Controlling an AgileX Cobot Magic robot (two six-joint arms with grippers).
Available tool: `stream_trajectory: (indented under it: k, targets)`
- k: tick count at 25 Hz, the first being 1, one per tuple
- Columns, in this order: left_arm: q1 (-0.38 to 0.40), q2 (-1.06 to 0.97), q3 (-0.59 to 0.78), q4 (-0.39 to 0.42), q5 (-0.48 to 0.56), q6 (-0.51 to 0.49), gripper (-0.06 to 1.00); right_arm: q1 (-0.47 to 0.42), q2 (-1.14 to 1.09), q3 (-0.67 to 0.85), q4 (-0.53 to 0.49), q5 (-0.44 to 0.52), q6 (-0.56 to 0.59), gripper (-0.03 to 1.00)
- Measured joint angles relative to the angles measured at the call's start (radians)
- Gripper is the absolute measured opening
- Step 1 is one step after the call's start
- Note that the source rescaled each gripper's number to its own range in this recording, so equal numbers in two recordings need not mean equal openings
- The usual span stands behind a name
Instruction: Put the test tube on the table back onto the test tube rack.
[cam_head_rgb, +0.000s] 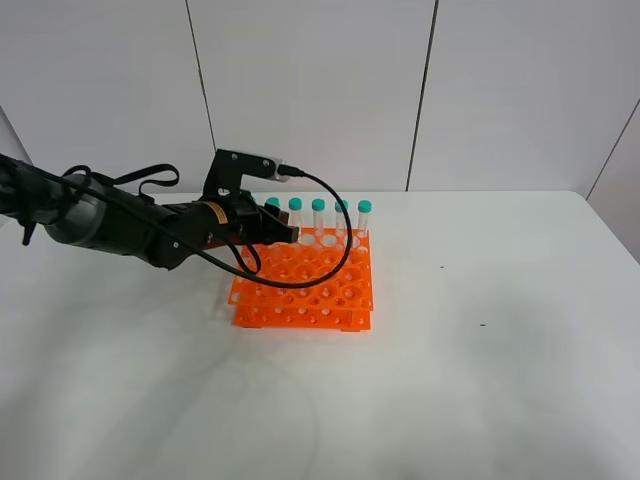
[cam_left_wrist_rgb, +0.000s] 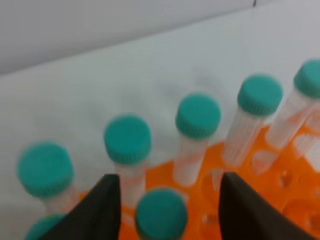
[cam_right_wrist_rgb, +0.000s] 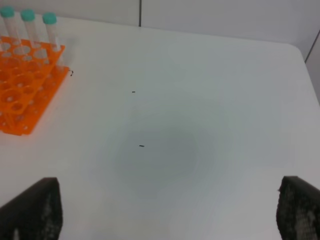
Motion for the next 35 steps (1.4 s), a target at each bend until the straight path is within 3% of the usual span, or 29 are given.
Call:
stream_trajectory:
  k: [7, 9, 12, 15, 19, 24, 28, 35]
  targets:
    - [-0.035, -0.232, 0.0, -0.001, 0.081, 0.0, 0.62, 0.0, 0.0, 0.0, 0.0, 0.0, 0.0, 0.96]
    - [-0.048, -0.306, 0.0, -0.001, 0.131, 0.0, 0.67, 0.0, 0.0, 0.0, 0.0, 0.0, 0.0, 0.96]
    - [-0.057, -0.39, -0.018, -0.001, 0.314, 0.0, 0.88, 0.0, 0.0, 0.0, 0.0, 0.0, 0.002, 0.96]
    - [-0.041, -0.409, -0.062, -0.005, 0.558, -0.003, 0.96, 0.0, 0.0, 0.0, 0.0, 0.0, 0.003, 0.96]
    - [0.047, -0.335, -0.207, -0.078, 0.882, 0.02, 0.98, 0.0, 0.0, 0.0, 0.0, 0.0, 0.003, 0.96]
    - [0.175, -0.16, -0.474, -0.209, 1.294, 0.193, 0.98, 0.0, 0.0, 0.0, 0.0, 0.0, 0.003, 0.96]
    - [0.266, -0.098, -0.56, -0.241, 1.401, 0.21, 0.98, 0.0, 0.0, 0.0, 0.0, 0.0, 0.003, 0.96]
    - [0.44, -0.09, -0.568, -0.146, 1.546, 0.178, 0.98, 0.0, 0.0, 0.0, 0.0, 0.0, 0.003, 0.96]
